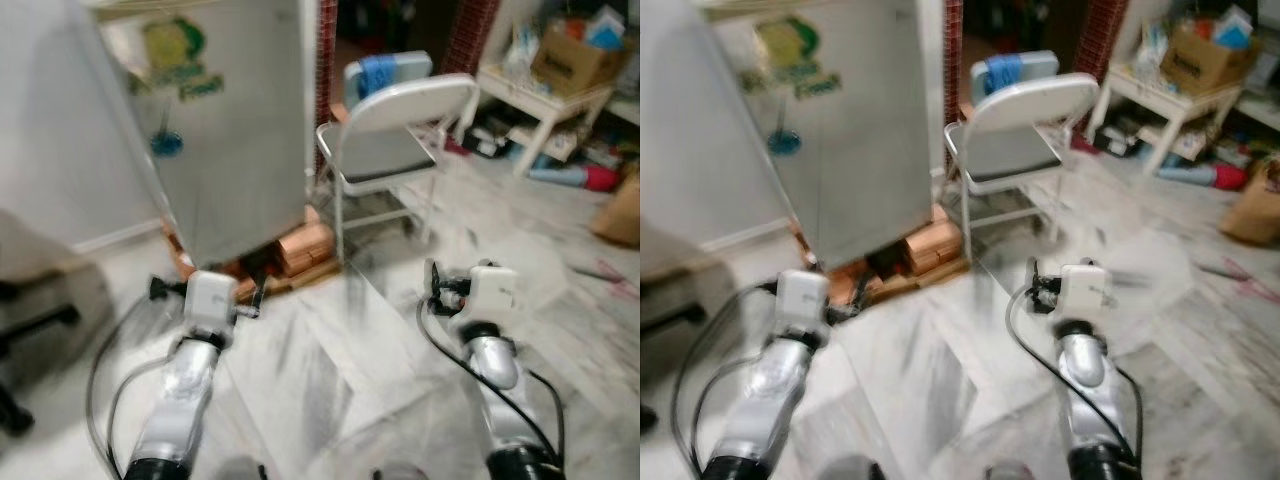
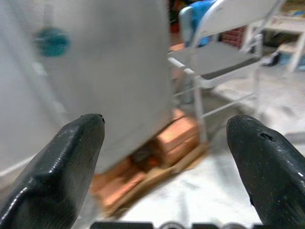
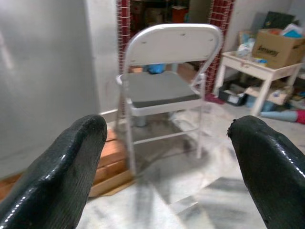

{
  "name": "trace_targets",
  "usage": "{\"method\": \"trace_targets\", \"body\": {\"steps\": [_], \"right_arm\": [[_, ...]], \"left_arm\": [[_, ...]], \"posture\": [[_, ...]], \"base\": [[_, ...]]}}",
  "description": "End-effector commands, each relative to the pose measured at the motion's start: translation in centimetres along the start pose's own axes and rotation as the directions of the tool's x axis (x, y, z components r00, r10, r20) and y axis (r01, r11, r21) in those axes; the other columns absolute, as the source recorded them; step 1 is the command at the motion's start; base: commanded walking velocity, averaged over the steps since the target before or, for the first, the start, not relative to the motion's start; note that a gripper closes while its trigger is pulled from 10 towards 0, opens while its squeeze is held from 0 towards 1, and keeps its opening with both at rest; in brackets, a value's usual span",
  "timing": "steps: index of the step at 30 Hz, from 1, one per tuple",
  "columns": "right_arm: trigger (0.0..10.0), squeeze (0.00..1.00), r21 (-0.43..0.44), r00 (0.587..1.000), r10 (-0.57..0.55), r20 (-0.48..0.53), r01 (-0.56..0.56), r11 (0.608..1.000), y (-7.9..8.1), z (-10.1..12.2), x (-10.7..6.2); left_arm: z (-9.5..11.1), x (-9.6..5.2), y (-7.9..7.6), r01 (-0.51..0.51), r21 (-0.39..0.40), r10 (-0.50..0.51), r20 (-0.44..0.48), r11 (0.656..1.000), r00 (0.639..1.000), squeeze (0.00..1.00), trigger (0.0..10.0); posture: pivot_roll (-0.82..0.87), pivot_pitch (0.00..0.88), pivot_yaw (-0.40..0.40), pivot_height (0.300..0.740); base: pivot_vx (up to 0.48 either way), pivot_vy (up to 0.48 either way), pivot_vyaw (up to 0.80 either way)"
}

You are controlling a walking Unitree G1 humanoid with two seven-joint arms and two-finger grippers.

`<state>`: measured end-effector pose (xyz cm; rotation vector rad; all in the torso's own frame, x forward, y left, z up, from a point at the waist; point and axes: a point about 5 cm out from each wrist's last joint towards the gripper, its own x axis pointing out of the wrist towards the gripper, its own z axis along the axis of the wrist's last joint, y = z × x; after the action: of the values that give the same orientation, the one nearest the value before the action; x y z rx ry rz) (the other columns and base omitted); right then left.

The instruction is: Restocking fridge

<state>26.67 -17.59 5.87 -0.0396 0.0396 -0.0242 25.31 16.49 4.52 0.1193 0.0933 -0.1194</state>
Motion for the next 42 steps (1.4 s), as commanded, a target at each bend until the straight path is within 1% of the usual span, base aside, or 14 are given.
{"method": "trace_targets", "body": {"steps": [1,3,5,8,9,12,18,26,38,42], "right_arm": [[10.0,0.0,-0.017,1.0,-0.025,0.008,0.025,1.0,-0.9,0.3,0.1],[10.0,0.0,-0.011,1.0,-0.026,0.014,0.026,1.0,-0.8,0.4,0.3],[10.0,0.0,-0.017,0.999,-0.011,0.033,0.012,1.0,-0.5,0.9,0.7],[10.0,0.0,-0.021,0.999,-0.005,0.036,0.006,1.0,-0.5,1.0,0.8],[10.0,0.0,-0.022,0.999,-0.006,0.034,0.007,1.0,-0.5,1.0,0.9],[10.0,0.0,-0.023,0.999,-0.012,0.032,0.013,1.0,-0.8,1.0,1.0],[10.0,0.0,-0.028,0.999,-0.011,0.033,0.012,1.0,-0.8,0.9,0.9],[10.0,0.0,-0.037,0.999,-0.003,0.037,0.005,0.999,-0.8,1.1,1.1],[10.0,0.0,-0.039,0.999,-0.001,0.038,0.002,0.999,-0.7,1.1,1.2],[10.0,0.0,-0.04,0.999,0.006,0.037,-0.004,0.999,-0.6,1.1,1.3]], "left_arm": [[0.7,0.2,-0.8,0.023,-0.013,-0.022,0.032,1.0,0.999,0.0,10.0],[0.7,0.2,-0.5,0.018,0.004,-0.018,0.039,1.0,0.999,0.0,10.0],[1.0,0.6,-0.1,0.01,-0.011,-0.009,0.041,1.0,0.999,0.0,10.0],[1.0,0.8,-0.1,0.007,-0.016,-0.006,0.037,1.0,0.999,0.0,10.0],[0.8,0.8,0.0,-0.004,-0.007,0.004,0.017,1.0,1.0,0.0,10.0],[0.5,0.8,0.1,-0.012,-0.012,0.012,0.002,1.0,1.0,0.0,10.0],[0.3,0.6,0.0,-0.018,-0.006,0.018,-0.004,1.0,1.0,0.0,10.0],[0.3,0.8,-0.3,-0.011,-0.011,0.011,-0.001,1.0,1.0,0.0,10.0],[0.1,0.8,-0.4,-0.013,-0.025,0.013,-0.002,1.0,1.0,0.0,10.0],[0.2,0.9,-0.5,-0.018,-0.033,0.018,-0.001,0.999,1.0,0.0,10.0]], "posture": [[-0.04,0.0,0.029,0.74],[-0.04,0.0,0.031,0.74],[-0.04,0.0,0.032,0.74],[-0.04,0.0,0.033,0.74],[-0.04,0.0,0.032,0.74],[-0.04,0.0,0.031,0.74],[-0.04,0.0,0.029,0.74],[-0.04,0.0,0.024,0.74],[-0.04,0.0,0.022,0.74],[-0.03,0.0,0.011,0.74]], "base": [[0.0,0.446,0.0],[0.255,0.405,-0.47],[0.405,0.259,-0.24],[0.405,0.256,0.0],[0.405,0.255,0.0],[0.404,0.259,0.0],[0.383,0.288,0.0],[0.355,0.322,0.0],[0.299,0.373,-0.53],[0.131,0.413,0.0]]}}
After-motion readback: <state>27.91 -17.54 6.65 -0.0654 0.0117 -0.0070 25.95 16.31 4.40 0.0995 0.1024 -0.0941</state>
